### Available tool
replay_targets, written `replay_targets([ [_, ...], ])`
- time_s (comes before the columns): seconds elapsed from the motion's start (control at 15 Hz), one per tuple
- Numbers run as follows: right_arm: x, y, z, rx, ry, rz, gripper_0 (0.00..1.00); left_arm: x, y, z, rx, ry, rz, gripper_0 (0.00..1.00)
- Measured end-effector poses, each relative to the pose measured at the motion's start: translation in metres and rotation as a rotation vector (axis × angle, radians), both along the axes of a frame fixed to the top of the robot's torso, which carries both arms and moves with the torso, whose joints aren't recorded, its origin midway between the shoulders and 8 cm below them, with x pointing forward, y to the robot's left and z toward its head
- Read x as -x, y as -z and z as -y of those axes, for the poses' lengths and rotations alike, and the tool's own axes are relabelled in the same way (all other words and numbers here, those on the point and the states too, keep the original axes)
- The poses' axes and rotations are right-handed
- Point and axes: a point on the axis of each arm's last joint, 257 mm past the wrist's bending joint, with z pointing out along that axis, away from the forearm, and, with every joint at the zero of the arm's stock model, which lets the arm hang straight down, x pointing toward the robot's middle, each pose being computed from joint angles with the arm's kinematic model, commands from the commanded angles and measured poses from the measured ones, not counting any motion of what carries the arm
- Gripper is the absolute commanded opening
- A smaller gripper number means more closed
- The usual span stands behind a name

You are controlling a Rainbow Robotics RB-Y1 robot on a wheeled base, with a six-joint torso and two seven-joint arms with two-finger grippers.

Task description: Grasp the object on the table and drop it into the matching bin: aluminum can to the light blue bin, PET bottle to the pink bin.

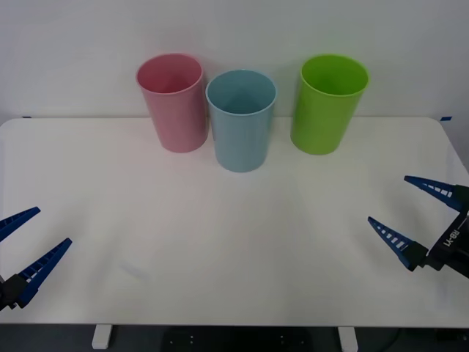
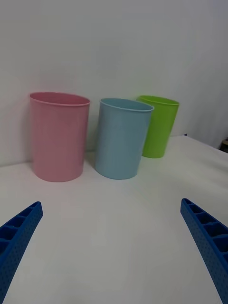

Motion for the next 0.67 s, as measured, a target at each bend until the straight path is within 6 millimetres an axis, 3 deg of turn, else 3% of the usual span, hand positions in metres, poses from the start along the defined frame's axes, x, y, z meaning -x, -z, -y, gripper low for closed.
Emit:
replay_targets([
  [0.33,0.028,0.014,0.02,-0.006,0.033,-0.041,1.0,0.0,0.0,0.0,0.0,0.0,0.0,1.0],
  [0.67,0.035,0.021,0.027,-0.013,0.052,-0.067,1.0,0.0,0.0,0.0,0.0,0.0,0.0,1.0],
])
